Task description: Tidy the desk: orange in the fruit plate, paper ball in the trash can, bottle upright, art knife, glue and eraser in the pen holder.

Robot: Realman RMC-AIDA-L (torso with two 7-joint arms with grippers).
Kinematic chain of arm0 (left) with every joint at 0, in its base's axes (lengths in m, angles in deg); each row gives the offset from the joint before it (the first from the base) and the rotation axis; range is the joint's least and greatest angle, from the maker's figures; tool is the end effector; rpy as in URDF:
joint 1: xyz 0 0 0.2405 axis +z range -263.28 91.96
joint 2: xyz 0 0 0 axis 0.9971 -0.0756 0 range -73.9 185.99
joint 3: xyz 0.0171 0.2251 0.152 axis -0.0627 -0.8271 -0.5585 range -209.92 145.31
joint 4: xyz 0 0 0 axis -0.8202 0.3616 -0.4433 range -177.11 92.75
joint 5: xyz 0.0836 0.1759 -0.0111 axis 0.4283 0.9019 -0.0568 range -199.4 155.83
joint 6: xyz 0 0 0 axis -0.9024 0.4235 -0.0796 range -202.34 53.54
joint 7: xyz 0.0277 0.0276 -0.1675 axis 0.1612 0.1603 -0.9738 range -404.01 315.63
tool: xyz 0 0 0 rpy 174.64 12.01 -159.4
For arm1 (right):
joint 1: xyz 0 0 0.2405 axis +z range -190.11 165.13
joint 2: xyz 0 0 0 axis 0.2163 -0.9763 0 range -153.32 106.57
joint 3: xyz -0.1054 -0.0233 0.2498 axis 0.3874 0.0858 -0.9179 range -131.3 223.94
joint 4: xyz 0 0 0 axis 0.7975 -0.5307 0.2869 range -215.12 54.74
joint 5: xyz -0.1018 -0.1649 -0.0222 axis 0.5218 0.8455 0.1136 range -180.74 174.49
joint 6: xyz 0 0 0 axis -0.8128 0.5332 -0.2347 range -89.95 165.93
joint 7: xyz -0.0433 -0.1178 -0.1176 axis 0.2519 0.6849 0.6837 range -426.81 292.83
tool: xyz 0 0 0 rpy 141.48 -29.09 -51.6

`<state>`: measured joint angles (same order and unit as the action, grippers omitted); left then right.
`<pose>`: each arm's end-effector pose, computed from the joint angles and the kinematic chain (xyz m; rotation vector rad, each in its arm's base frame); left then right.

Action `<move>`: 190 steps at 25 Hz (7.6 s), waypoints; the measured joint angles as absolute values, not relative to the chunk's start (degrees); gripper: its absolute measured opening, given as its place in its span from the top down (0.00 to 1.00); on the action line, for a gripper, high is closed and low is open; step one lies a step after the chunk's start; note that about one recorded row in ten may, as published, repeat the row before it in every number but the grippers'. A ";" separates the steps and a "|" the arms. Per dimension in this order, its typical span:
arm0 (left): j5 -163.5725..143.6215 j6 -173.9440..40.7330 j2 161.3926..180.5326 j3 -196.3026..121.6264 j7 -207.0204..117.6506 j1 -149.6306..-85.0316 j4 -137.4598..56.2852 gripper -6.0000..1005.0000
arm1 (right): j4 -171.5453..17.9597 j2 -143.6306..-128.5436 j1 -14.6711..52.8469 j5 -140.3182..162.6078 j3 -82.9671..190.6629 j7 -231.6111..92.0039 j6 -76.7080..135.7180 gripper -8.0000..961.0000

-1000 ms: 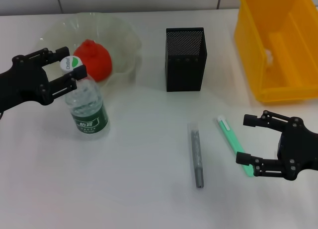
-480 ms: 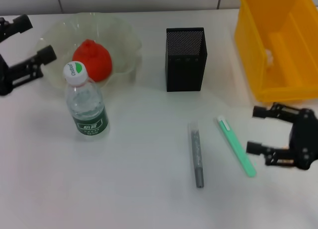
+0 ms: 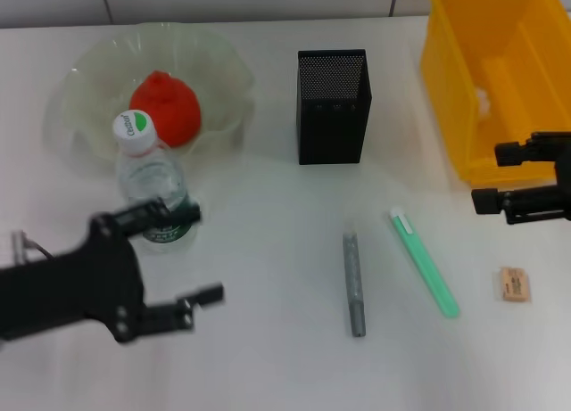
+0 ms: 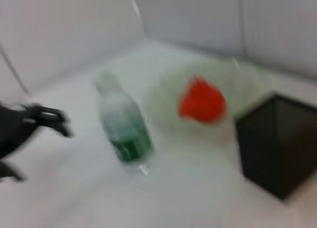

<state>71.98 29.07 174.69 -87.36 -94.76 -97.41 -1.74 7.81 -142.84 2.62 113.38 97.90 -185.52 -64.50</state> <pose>-0.2671 0.2303 -0.0236 -2.6919 -0.0596 -0.9779 0.2301 0.2848 0.0485 -2.7126 0.7960 0.3197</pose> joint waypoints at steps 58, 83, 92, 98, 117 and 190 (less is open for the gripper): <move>73.49 22.02 174.52 -94.39 -89.65 -101.33 -10.98 0.19 | -7.37 -143.08 19.18 146.75 142.21 -227.13 -37.24 0.49; 73.48 21.67 174.52 -94.71 -89.64 -101.46 -11.65 0.19 | 17.75 -142.86 7.67 129.07 126.65 -218.29 -35.65 0.81; 74.02 21.48 174.52 -94.87 -89.54 -101.41 -11.78 0.19 | -4.76 -142.87 5.90 81.53 124.03 -170.93 -13.70 0.81; 74.89 21.44 174.52 -94.80 -89.54 -101.55 -11.78 0.19 | -31.53 -142.74 16.72 62.38 123.71 -144.22 -13.96 0.81; 74.90 21.31 174.52 -94.64 -89.55 -101.44 -11.77 0.19 | -49.50 -142.89 22.98 52.66 124.47 -128.91 -17.23 0.69; 74.89 20.81 174.44 -94.80 -90.86 -102.53 -12.56 0.19 | -2.95 -142.81 12.83 150.86 123.38 -186.32 -55.90 0.34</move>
